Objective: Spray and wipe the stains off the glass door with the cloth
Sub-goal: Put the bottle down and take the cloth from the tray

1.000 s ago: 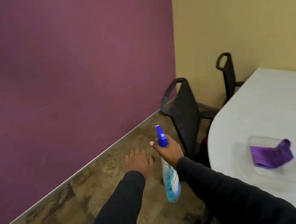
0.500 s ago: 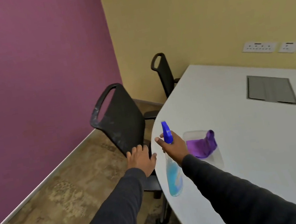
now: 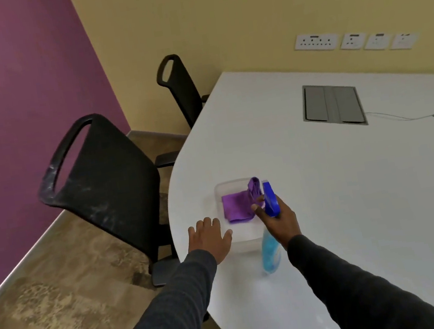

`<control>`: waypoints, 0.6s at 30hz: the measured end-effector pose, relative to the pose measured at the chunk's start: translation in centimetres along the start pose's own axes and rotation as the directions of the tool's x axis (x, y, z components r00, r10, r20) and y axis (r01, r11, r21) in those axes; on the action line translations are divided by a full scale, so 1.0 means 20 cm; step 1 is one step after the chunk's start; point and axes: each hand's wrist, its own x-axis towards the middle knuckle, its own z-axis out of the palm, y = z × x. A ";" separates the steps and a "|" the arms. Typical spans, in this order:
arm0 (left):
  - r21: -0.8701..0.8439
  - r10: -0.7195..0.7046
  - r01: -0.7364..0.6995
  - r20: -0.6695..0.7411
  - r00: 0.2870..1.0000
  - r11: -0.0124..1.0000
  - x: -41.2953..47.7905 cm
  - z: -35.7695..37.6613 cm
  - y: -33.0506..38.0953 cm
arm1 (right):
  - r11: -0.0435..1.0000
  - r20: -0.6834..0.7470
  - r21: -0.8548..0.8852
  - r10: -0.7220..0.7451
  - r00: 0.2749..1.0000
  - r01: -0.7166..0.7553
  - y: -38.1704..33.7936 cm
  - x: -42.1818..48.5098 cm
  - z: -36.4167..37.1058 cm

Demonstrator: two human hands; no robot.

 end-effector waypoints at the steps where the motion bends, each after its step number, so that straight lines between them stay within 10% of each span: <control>1: 0.002 0.007 -0.007 0.011 1.000 1.000 0.01 0.02 0.02 | 1.000 -0.021 -0.006 -0.003 1.000 0.002 0.02 0.01 -0.04; 18: 0.049 0.040 -0.047 0.131 0.991 0.998 0.14 0.17 0.17 | 0.994 -0.171 0.022 0.111 0.979 -0.109 0.33 0.16 -0.30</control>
